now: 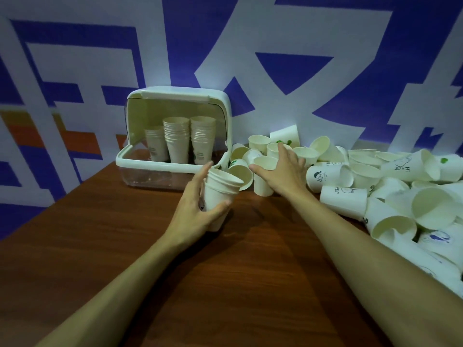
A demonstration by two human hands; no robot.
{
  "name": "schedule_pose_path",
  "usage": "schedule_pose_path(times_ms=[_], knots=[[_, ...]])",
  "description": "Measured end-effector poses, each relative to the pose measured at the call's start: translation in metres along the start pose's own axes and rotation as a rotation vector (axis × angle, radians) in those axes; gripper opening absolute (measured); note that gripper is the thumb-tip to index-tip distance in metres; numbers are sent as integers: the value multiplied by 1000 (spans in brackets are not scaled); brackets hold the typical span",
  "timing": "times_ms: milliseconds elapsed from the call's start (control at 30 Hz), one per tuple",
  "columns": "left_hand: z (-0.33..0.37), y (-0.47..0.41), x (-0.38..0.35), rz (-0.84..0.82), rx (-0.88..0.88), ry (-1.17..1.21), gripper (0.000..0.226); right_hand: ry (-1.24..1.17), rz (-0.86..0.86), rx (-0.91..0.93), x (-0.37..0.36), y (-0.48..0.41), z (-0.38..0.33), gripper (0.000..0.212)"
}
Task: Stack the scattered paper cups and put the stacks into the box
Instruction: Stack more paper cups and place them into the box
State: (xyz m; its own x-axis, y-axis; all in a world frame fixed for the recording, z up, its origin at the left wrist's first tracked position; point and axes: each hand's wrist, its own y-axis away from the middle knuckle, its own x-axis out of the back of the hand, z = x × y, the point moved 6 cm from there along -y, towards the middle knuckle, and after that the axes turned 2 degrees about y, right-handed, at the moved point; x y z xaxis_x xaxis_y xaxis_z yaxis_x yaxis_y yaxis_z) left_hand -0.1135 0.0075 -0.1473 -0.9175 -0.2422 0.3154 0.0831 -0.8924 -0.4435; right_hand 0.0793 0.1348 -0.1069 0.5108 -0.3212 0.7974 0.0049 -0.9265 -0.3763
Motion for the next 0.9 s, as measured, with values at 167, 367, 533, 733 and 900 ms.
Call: schedule_pose_path(times_ms=[167, 367, 533, 733, 900], knots=[[1, 1, 13, 73, -11, -58, 70, -33, 25, -48, -4, -3, -2, 75], [4, 2, 17, 97, -48, -183, 86, -983, 199, -56, 39, 17, -11, 48], [-1, 1, 13, 110, -14, -184, 108, -993, -163, 137, 22, 34, -50, 59], [-4, 2, 23, 149, -57, -214, 97, -707, -408, 335, -2, 43, -70, 51], [-3, 0, 27, 211, -43, -164, 88, -585, -414, 300, -19, 34, -81, 54]])
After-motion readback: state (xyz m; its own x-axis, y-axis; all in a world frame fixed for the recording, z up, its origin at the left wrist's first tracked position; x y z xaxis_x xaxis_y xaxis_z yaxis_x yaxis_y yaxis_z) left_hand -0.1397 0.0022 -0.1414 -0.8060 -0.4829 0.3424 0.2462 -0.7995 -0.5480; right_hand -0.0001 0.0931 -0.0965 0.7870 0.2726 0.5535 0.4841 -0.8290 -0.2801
